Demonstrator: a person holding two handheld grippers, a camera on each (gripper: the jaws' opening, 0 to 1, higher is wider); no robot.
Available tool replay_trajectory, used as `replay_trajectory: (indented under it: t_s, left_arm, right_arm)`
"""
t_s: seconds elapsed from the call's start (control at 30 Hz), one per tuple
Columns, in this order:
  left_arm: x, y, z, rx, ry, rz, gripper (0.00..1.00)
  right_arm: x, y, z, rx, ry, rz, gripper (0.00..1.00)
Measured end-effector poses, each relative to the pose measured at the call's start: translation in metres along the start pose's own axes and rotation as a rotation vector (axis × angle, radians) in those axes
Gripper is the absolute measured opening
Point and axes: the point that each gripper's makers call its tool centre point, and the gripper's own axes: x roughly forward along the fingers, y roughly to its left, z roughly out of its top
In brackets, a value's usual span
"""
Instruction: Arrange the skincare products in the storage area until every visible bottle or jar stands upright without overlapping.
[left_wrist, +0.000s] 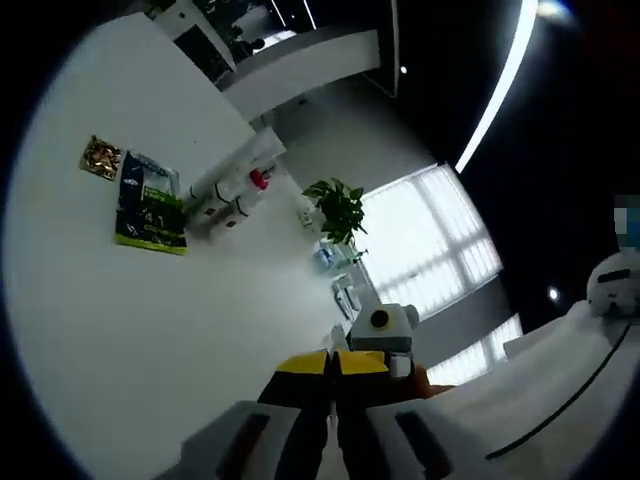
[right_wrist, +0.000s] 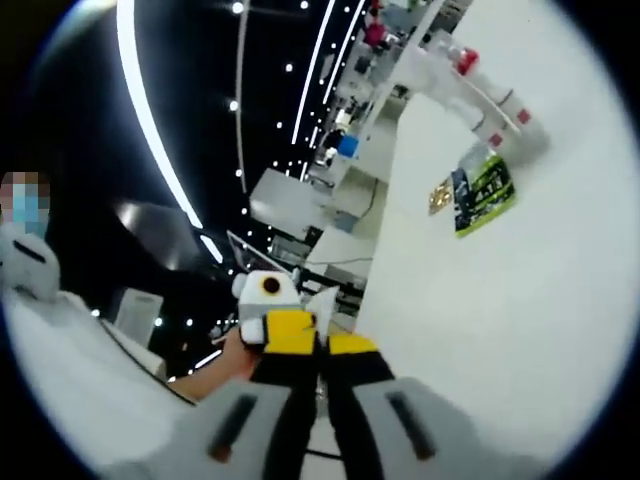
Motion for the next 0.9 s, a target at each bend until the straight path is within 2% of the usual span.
replay_trajectory:
  t_s: [0.07, 0.1, 0.17, 0.2, 0.23, 0.27, 0.33, 0.37, 0.4, 0.53, 0.6, 0.77, 0.83, 0.87, 0.9]
  left_arm:
    - [0.0, 0.0, -0.002, -0.012, 0.018, 0.0, 0.0]
    - [0.0, 0.002, -0.004, -0.01, 0.031, 0.008, 0.0]
    - [0.0, 0.003, -0.005, -0.013, 0.033, 0.009, 0.0]
    - [-0.001, 0.004, -0.006, -0.017, 0.041, 0.016, 0.0]
    - [0.0, 0.004, -0.005, -0.015, 0.037, 0.012, 0.0]
    - [-0.002, 0.007, -0.006, -0.018, 0.039, 0.022, 0.01]
    - [-0.004, 0.012, -0.002, -0.025, 0.015, 0.039, 0.03]
    - [-0.005, 0.015, 0.006, -0.063, -0.041, 0.038, 0.03]
    - [-0.006, 0.013, 0.007, -0.077, -0.049, 0.021, 0.03]
    - [-0.008, 0.014, 0.006, -0.045, -0.051, 0.035, 0.01]
    - [-0.009, 0.016, 0.005, -0.005, -0.044, 0.059, 0.01]
    - [-0.006, 0.015, 0.006, -0.001, -0.052, 0.06, 0.02]
    - [-0.004, 0.015, 0.008, -0.04, -0.067, 0.045, 0.04]
    - [-0.003, 0.012, 0.004, -0.109, -0.053, 0.011, 0.07]
    - [-0.003, 0.011, 0.0, -0.138, -0.032, -0.004, 0.08]
  right_arm:
    - [-0.002, -0.004, 0.008, -0.04, -0.046, -0.031, 0.13]
    - [-0.004, -0.002, 0.011, -0.015, -0.057, -0.017, 0.12]
    - [-0.005, -0.001, 0.011, 0.0, -0.047, 0.001, 0.01]
    - [-0.005, 0.004, 0.01, 0.003, -0.042, 0.036, 0.0]
    - [-0.005, -0.002, 0.009, 0.004, -0.04, 0.003, 0.0]
    - [-0.004, -0.001, 0.007, -0.005, -0.035, 0.004, 0.0]
    - [-0.003, -0.001, 0.006, 0.008, -0.029, 0.011, 0.0]
    - [-0.003, -0.001, 0.005, 0.009, -0.026, 0.007, 0.0]
    - [-0.003, -0.001, 0.006, 0.009, -0.025, 0.006, 0.0]
    - [-0.002, -0.001, 0.004, 0.018, -0.016, 0.011, 0.0]
    - [-0.001, -0.002, 0.002, 0.018, -0.009, 0.005, 0.0]
    - [-0.003, -0.006, 0.003, 0.062, -0.023, 0.007, 0.0]
    - [-0.005, -0.004, 0.006, 0.089, -0.042, 0.021, 0.0]
    - [-0.005, -0.002, 0.01, 0.109, -0.066, 0.041, 0.0]
    - [-0.006, -0.001, 0.014, 0.121, -0.09, 0.051, 0.0]
